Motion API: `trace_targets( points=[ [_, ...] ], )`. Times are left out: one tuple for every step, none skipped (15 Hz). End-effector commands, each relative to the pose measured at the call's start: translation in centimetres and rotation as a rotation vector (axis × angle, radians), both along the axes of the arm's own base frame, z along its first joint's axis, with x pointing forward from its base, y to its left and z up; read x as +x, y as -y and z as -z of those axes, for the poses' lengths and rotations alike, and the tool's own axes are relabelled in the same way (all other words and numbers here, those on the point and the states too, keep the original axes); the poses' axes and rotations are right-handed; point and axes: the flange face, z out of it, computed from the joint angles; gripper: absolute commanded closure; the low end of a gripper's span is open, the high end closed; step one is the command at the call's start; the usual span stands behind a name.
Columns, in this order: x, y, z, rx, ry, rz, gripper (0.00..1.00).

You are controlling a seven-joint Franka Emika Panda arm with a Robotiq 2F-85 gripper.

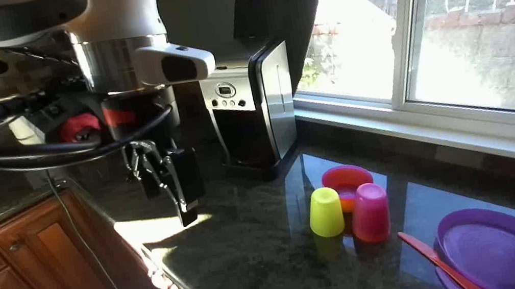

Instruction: Turn the left knob on the coffeemaker to the left.

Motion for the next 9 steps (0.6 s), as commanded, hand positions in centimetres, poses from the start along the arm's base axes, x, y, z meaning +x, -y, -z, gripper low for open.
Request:
trace_targets(
  points=[
    [0.0,0.0,-0.1,0.0,-0.001,0.0,0.0],
    [0.0,0.0,-0.1,0.0,-0.001,0.0,0.0],
    [0.0,0.0,-0.1,0.0,-0.001,0.0,0.0],
    [0.0,0.0,-0.1,0.0,-0.001,0.0,0.0],
    [0.0,0.0,-0.1,0.0,-0.001,0.0,0.0],
    [0.0,0.0,-0.1,0.0,-0.001,0.0,0.0],
    [1.3,-0.9,0.0,0.004,-0.006,-0.03,0.0],
    [2.1,-2.0,-0.1,0.007,-0.014,-0.071,0.0],
    [3.0,-3.8,-0.2,0.003,-0.025,-0.128,0.0]
  ],
)
